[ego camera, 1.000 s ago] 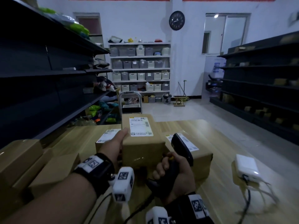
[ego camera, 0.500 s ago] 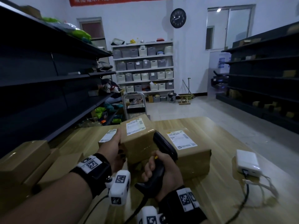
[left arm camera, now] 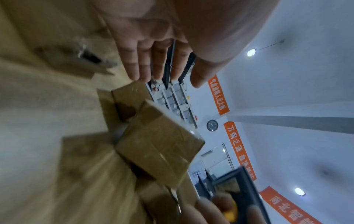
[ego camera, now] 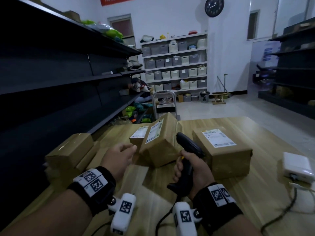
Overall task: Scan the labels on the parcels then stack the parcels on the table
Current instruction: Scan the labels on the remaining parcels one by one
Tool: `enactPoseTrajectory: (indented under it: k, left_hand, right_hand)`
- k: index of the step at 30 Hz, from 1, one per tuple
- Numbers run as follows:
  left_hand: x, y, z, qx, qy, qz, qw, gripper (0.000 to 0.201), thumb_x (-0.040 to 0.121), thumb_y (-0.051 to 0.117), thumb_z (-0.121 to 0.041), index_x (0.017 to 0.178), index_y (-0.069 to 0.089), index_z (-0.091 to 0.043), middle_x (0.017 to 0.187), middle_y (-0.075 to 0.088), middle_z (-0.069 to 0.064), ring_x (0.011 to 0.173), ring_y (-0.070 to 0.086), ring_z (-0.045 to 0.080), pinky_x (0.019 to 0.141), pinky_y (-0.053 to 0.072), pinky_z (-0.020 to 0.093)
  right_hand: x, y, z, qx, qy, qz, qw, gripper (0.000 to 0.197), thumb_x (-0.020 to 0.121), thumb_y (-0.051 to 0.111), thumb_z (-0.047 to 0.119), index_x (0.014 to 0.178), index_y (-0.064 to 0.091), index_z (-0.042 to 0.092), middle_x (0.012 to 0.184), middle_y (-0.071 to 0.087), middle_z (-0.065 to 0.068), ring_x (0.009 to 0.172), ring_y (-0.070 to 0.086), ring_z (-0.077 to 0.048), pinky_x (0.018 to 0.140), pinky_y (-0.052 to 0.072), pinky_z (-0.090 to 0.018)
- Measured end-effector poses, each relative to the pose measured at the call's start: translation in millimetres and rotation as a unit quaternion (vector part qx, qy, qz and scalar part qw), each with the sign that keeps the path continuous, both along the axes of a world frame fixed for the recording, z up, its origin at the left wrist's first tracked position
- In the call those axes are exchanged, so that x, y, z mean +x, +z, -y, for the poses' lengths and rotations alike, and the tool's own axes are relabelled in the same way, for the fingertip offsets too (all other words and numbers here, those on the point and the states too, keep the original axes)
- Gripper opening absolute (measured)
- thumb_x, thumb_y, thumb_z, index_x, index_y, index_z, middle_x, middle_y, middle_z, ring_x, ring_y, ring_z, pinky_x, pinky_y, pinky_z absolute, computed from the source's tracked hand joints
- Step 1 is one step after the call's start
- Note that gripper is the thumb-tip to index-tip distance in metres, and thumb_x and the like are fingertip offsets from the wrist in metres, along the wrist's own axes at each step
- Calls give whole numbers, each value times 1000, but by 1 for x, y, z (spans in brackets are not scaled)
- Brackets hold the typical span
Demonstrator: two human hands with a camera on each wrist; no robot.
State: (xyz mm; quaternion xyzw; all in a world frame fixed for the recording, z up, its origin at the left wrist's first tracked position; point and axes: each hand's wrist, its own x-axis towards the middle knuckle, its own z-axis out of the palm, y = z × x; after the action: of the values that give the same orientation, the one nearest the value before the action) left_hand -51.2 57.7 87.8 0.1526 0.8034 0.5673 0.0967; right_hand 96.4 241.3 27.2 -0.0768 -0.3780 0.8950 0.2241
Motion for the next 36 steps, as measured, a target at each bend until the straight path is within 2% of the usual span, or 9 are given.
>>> enactPoseTrajectory:
  k: [3, 7, 11, 14, 18, 21, 24, 30, 36]
  left_hand:
    - [-14, 13, 16, -47, 53, -71, 995, 23, 105, 70, -37, 125, 70, -25, 116, 73, 0, 101, 69, 19, 89, 58, 41]
    - [-38, 22, 22, -213, 44, -67, 974, 44, 107, 63, -39, 145, 62, -17, 139, 67, 7, 120, 64, 27, 107, 54, 46]
    - [-42, 14, 21, -448, -12, -113, 887, 41, 107, 61, -49, 121, 73, -12, 115, 72, 2, 106, 69, 21, 94, 56, 38]
    - [-32, 10, 15, -511, -26, -164, 843, 35, 105, 62, -54, 105, 75, -22, 103, 74, -1, 100, 70, 19, 109, 54, 45]
    - [-24, 5, 10, -444, -25, -159, 882, 23, 98, 76, -50, 98, 72, -27, 101, 71, -3, 91, 68, 13, 80, 58, 30]
    - [-28, 2, 13, -433, -5, -134, 891, 44, 75, 87, -66, 98, 66, -35, 126, 61, 1, 103, 64, 21, 91, 61, 43]
    - [-26, 0, 14, -426, -5, -108, 898, 65, 75, 89, -62, 124, 60, -32, 147, 47, 7, 108, 63, 22, 95, 61, 46]
    - [-22, 1, 24, -331, -20, -46, 942, 63, 90, 84, -46, 141, 54, -25, 117, 61, -2, 105, 64, 19, 90, 57, 41]
    - [-14, 18, 61, -37, -1, 250, 968, 48, 102, 66, -47, 132, 67, -10, 110, 81, 25, 112, 71, 42, 107, 54, 53]
  right_hand:
    - [-1, 0, 2, 4, -2, 2, 1000, 24, 83, 72, 27, 91, 59, 8, 62, 44, -10, 46, 45, -24, 46, 39, -32]
    - [-1, 0, 3, 1, -4, 6, 1000, 25, 81, 73, 27, 92, 59, 9, 62, 43, -10, 46, 44, -23, 46, 38, -32]
    - [-1, -1, 1, 5, -3, 14, 1000, 27, 82, 73, 29, 93, 58, 9, 62, 43, -9, 47, 44, -23, 47, 38, -33]
    - [-1, -2, 1, 9, 0, 15, 1000, 27, 82, 74, 28, 94, 58, 10, 62, 44, -8, 47, 45, -23, 48, 39, -32]
    - [0, 1, 2, 10, 9, 23, 1000, 25, 83, 75, 28, 85, 59, 10, 60, 45, -8, 46, 45, -22, 46, 39, -32]
    - [1, 4, 4, 8, 11, 22, 1000, 24, 84, 70, 30, 83, 57, 9, 59, 44, -7, 46, 45, -21, 45, 39, -31]
    - [2, 4, 5, 7, 5, 20, 1000, 25, 81, 70, 29, 87, 57, 8, 59, 44, -8, 45, 44, -21, 44, 39, -30]
    - [2, 5, 4, 4, 4, 36, 999, 19, 93, 66, 25, 96, 58, 8, 60, 44, -8, 47, 45, -21, 45, 39, -31]
    - [2, 6, 6, 4, 15, 34, 999, 27, 83, 72, 29, 95, 60, 8, 62, 45, -9, 48, 46, -22, 46, 40, -32]
